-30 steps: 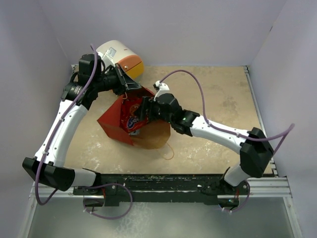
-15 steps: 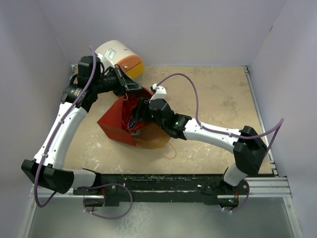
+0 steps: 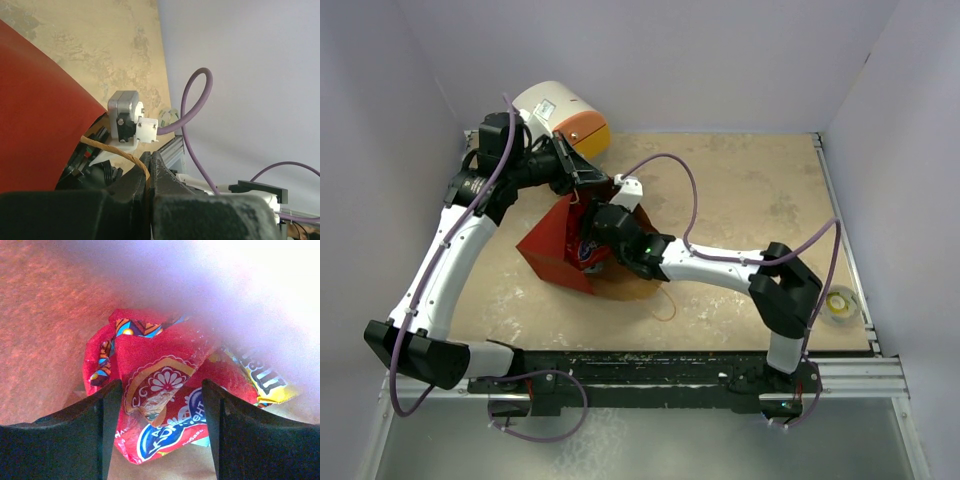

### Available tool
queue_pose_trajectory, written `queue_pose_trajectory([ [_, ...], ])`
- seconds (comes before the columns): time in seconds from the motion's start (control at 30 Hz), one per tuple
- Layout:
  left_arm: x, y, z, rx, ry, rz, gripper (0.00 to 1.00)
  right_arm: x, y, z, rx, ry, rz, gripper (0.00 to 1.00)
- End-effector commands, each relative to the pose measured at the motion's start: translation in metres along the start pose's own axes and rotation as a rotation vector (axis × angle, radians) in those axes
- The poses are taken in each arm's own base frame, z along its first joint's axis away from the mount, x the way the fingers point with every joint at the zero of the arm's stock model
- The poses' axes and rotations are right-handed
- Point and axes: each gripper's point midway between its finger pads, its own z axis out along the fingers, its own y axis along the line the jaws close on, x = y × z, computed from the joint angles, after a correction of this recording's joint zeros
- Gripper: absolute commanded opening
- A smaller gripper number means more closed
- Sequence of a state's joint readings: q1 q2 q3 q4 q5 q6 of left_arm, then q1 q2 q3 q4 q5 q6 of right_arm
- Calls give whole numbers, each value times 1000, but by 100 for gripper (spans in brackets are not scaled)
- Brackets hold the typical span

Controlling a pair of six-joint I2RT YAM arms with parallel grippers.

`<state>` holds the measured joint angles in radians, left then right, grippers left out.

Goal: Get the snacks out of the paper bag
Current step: Take out the snack from the paper bag.

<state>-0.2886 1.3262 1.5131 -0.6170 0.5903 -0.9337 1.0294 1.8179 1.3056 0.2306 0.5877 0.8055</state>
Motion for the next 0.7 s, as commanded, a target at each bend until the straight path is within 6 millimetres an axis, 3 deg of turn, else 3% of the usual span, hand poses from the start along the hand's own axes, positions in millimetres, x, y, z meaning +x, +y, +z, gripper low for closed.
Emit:
queue_pose_trajectory([
  [0.0,-12,-43,-19,119,-53,86,0,-31,17,5,5,-106,74,66],
  [0.27,-9,-41,-21,107,-44,91,0,-14,26,17,-14,-74,54,65],
  [0.47,-13,-39,-25,76,-76,87,0,-7,38,15,-65,-32,35,41],
  [0.67,-16,-34,-34,33,-132,87,0,-21,47,-11,-152,-8,17,1],
])
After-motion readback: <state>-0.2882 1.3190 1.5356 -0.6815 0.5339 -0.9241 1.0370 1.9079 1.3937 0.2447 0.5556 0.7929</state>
